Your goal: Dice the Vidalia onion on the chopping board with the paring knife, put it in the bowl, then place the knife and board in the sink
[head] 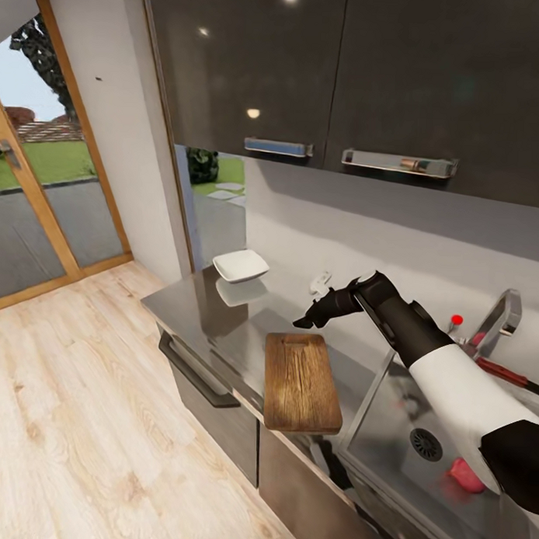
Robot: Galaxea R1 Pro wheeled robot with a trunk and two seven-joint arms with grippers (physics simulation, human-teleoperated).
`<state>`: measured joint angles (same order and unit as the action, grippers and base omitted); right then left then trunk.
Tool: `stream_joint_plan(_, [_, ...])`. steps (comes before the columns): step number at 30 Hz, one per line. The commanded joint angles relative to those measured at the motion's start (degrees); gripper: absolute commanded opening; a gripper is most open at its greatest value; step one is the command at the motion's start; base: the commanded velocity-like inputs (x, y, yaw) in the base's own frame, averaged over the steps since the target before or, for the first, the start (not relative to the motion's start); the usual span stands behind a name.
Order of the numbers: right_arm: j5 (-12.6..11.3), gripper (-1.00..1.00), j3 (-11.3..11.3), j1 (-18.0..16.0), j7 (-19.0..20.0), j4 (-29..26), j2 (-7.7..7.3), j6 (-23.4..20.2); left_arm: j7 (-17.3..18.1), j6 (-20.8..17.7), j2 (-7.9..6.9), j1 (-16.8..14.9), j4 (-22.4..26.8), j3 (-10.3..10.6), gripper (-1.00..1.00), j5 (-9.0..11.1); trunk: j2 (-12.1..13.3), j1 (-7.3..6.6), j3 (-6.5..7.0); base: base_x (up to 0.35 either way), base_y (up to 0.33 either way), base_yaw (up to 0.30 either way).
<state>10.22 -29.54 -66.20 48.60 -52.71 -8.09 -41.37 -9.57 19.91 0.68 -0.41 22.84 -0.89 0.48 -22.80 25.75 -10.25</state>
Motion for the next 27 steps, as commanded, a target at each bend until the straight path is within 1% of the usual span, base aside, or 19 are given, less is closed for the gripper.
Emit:
stream_joint_plan(1, [0.56, 1.0, -0.08, -0.07, 0.45, -0.03, 0.01, -0.03, -0.09, 0.18, 0.03, -0.03, -0.02, -0.08, 1.0, 0.04, -0.12, 0.03, -0.21, 0.0, 0.0, 0.0])
stream_joint_plan(5, [0.51, 1.0, -0.08, -0.07, 0.45, 0.05, 0.14, -0.01, -0.09, 0.19, 0.03, -0.03, -0.06, -0.08, 1.0, 0.04, -0.12, 0.03, -0.58, 0.0, 0.0, 0.0])
stream_joint_plan(16, [0.44, 1.0, -0.03, -0.07, 0.51, 0.03, -0.09, 0.06, -0.1, 0.16, 0.03, -0.03, -0.08, -0.08, 1.0, 0.04, -0.12, 0.03, -1.59, 0.0, 0.0, 0.0])
stream_joint_plan(20, [0.42, 1.0, -0.07, -0.07, 0.53, 0.03, -0.14, 1.06, -0.1, 0.18, 0.03, -0.03, -0.08, -0.08, 1.0, 0.04, -0.12, 0.03, -1.95, 0.0, 0.0, 0.0])
stream_joint_plan(27, [0.42, 1.0, -0.08, -0.07, 0.52, 0.06, 0.01, 1.43, -0.1, 0.19, 0.03, -0.03, -0.08, -0.08, 1.0, 0.04, -0.12, 0.03, -2.6, 0.0, 0.0, 0.0])
